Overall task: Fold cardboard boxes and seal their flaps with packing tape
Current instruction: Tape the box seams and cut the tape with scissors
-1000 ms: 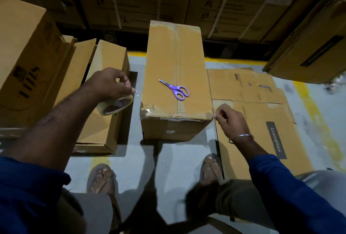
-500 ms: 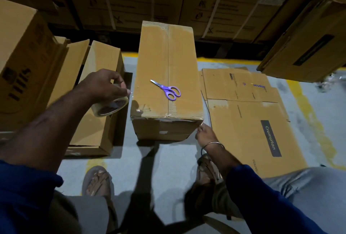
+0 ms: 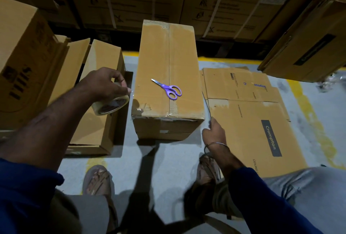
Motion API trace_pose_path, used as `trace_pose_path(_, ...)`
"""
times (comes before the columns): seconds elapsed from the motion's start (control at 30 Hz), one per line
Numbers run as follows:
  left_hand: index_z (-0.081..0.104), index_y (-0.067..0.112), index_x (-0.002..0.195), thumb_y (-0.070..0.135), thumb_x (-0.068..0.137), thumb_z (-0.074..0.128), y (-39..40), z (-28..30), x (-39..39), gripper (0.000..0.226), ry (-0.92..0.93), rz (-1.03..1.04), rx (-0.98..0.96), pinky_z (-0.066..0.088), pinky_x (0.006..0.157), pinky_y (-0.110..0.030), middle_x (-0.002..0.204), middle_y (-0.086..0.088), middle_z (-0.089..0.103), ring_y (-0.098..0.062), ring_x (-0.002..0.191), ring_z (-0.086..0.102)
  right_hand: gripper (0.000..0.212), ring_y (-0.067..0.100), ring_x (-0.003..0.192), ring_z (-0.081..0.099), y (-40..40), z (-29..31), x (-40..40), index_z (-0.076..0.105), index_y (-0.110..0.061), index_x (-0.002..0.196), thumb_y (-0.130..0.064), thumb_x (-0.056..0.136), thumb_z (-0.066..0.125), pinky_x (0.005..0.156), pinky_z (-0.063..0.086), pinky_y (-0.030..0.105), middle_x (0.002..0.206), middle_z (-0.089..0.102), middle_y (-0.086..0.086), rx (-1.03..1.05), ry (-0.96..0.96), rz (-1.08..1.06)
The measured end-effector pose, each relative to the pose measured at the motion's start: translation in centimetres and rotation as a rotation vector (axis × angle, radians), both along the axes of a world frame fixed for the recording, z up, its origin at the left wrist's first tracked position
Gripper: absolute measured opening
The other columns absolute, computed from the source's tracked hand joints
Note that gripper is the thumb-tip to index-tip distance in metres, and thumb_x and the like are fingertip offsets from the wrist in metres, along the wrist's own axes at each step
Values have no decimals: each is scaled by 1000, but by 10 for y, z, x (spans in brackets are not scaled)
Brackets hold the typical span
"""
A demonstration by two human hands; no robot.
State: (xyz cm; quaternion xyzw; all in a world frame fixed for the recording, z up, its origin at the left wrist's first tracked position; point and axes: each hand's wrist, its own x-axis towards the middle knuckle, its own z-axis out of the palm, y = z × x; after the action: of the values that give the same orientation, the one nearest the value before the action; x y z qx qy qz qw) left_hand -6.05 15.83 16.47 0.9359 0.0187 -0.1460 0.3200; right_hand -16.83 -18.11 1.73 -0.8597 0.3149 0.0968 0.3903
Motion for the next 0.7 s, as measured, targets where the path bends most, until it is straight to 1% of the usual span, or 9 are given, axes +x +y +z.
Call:
trace_pose_path(0.07,67,23,91,36,85,81,-2,0,1,20,1,-3,-7,51,79,-43,115,-6,63,-29,107,57,58,32,133,55,10,-9,3,48,-11,147,-4,90,52,103,46,36,141,60,9,129,-15,-11)
trace_pose_path(0.1,67,23,91,36,85,81,-3,0,1,20,3,-7,-8,50,79,-42,116,-5,62,-28,107,57,58,33,126,59,13,-14,5,52,-15,143,-5,86,52,99,49,40,133,65,7,165,-16,-27)
trace_pose_path(0.23,68,22,91,35,85,81,-5,0,-1,20,16,-21,-18,50,80,-42,114,-4,62,-28,106,57,45,24,92,55,15,-9,10,61,-9,126,9,86,52,68,45,27,101,60,1,264,2,-52)
trace_pose_path(0.3,68,22,91,35,85,81,-3,0,-2,20,12,-18,-11,52,82,-44,115,-4,61,-29,106,57,41,17,81,52,12,-12,10,58,-10,120,13,86,53,61,40,22,91,55,-2,262,57,-34)
trace_pose_path(0.37,68,22,91,35,84,82,-2,0,-2,21,12,-13,-6,55,84,-47,114,-5,62,-30,107,58,49,20,93,59,13,-14,7,53,-10,132,8,86,56,72,49,28,102,61,3,254,128,1)
trace_pose_path(0.43,68,22,92,36,84,82,-2,0,-1,21,12,-10,-8,57,86,-50,111,-6,64,-31,106,59,74,32,125,56,16,-15,2,34,-16,156,-1,88,58,94,50,36,140,57,10,234,208,74)
trace_pose_path(0.5,68,21,93,35,84,82,-3,1,-1,21,15,-12,-10,56,86,-48,110,-5,62,-30,105,59,78,35,133,51,22,-11,-1,20,-17,163,-9,95,57,95,44,33,151,48,14,148,277,158)
trace_pose_path(0.6,68,21,92,35,85,82,-4,0,-1,21,12,-20,-18,54,84,-44,109,-4,62,-28,104,57,54,36,130,54,18,-10,-1,48,-12,150,-20,97,58,100,46,34,146,55,16,-63,250,192)
trace_pose_path(0.7,68,22,91,36,84,82,-2,0,-1,21,11,-19,-19,55,84,-45,110,-4,63,-29,105,59,23,34,103,67,4,-5,1,73,-18,105,-29,91,60,86,53,34,114,71,10,-206,168,105)
